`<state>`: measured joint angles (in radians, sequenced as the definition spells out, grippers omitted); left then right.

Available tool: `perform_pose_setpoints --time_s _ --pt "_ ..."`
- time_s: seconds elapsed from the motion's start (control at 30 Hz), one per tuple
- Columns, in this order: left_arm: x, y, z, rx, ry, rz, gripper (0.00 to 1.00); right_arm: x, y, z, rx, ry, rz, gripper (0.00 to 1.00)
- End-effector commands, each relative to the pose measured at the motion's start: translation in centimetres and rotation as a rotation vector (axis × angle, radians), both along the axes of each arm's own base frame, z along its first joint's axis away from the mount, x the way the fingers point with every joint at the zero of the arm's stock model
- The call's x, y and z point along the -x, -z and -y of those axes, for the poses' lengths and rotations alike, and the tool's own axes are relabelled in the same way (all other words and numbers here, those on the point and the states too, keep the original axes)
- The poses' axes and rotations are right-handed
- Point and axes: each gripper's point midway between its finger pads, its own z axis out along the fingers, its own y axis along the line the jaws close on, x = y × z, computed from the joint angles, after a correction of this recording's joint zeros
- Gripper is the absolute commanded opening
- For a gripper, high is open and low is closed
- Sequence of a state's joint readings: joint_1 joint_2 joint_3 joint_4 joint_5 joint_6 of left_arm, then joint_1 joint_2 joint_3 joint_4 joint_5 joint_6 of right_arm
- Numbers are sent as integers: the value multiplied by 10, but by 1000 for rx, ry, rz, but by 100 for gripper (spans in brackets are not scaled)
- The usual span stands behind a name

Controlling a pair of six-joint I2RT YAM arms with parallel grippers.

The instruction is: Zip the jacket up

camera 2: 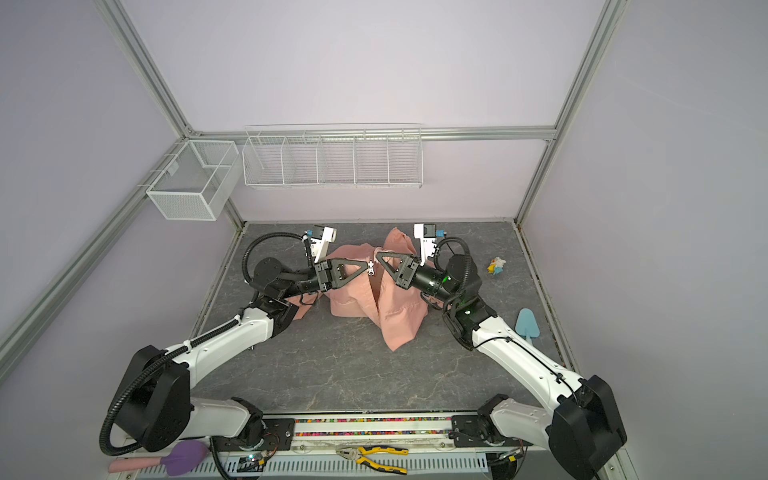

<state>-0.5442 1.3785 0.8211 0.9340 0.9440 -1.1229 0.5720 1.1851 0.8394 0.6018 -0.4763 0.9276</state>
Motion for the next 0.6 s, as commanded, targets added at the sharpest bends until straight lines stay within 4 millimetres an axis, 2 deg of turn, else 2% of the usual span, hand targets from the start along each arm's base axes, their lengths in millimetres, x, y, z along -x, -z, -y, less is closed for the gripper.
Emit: perform_pose_setpoints --time_s 0.0,0.57 --pt "9 -15 -1 31 29 56 0 13 -21 4 -41 -17 77 6" --pt "10 -14 -1 34 40 49 0 16 -23 -3 -39 -50 87 6"
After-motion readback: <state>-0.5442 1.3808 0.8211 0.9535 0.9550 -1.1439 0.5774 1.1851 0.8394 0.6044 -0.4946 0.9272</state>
